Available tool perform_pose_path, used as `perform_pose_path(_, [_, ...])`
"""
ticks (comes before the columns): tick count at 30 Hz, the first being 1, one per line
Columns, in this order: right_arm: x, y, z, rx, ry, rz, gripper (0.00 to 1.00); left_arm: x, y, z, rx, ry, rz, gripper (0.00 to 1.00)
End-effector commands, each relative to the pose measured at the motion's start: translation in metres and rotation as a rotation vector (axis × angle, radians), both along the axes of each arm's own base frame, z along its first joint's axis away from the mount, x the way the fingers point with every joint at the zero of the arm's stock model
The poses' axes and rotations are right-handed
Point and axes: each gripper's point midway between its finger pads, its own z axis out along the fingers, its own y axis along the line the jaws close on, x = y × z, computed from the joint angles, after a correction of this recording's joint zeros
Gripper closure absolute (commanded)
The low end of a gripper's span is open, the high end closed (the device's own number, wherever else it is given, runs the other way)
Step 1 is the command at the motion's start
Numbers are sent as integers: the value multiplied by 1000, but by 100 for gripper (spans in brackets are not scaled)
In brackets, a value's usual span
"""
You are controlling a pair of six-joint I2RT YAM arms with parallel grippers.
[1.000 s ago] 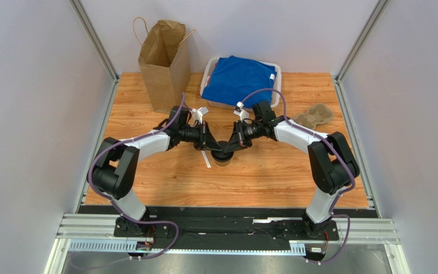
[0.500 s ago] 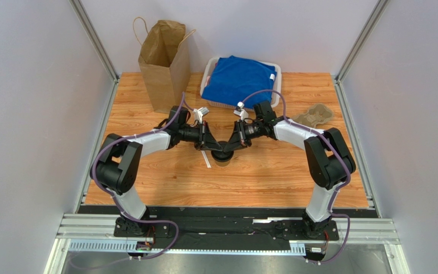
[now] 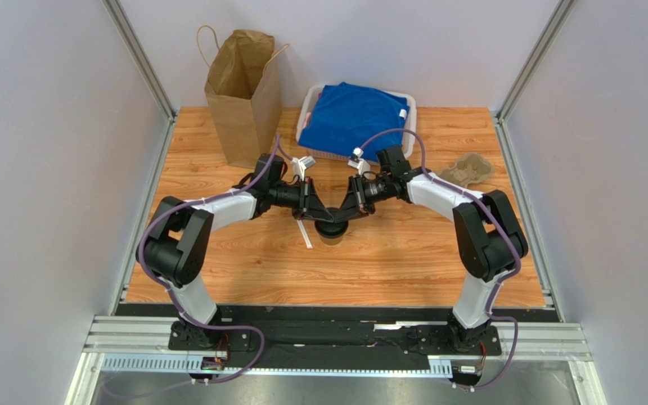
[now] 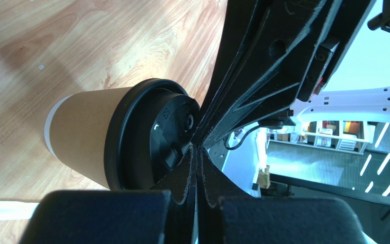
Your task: Pack the takeout coffee
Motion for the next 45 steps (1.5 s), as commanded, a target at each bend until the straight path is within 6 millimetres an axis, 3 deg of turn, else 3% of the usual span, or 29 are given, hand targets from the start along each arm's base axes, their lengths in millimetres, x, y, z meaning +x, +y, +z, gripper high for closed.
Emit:
perform_pose_path(1, [2, 5, 52, 53, -107, -2, 93, 2, -8, 32, -46, -92, -6, 100])
perform_pose_path(2, [-3, 3, 61, 64, -120, -2, 91, 2, -8, 34, -51, -88, -1, 100])
perform_pose_path(5, [-12, -4, 63, 59, -109, -15, 88, -1, -6, 34, -48, -89, 3, 100])
perform_pose_path(10, [-11, -20, 29, -44, -90, -62, 82, 1, -6, 22, -29, -68, 14, 100])
perform_pose_path(15, [2, -32, -4, -157, -70, -99, 82, 5, -6, 7, 25, -62, 15, 100])
perform_pose_path(19, [7, -37, -7, -165, -66, -118, 81, 7, -3, -12, 79, -36, 10, 100])
perform_pose_path(26, [8, -41, -18, -191, -64, -124, 79, 7, -1, -24, 112, -4, 15, 100])
perform_pose_path(38, [12, -40, -36, -206, -41, -134, 78, 7, 0, -30, 126, 2, 11, 100])
perform_pose_path(45, [12, -49, -63, -286, -24, -159, 80, 6, 1, -35, 139, 6, 11, 100])
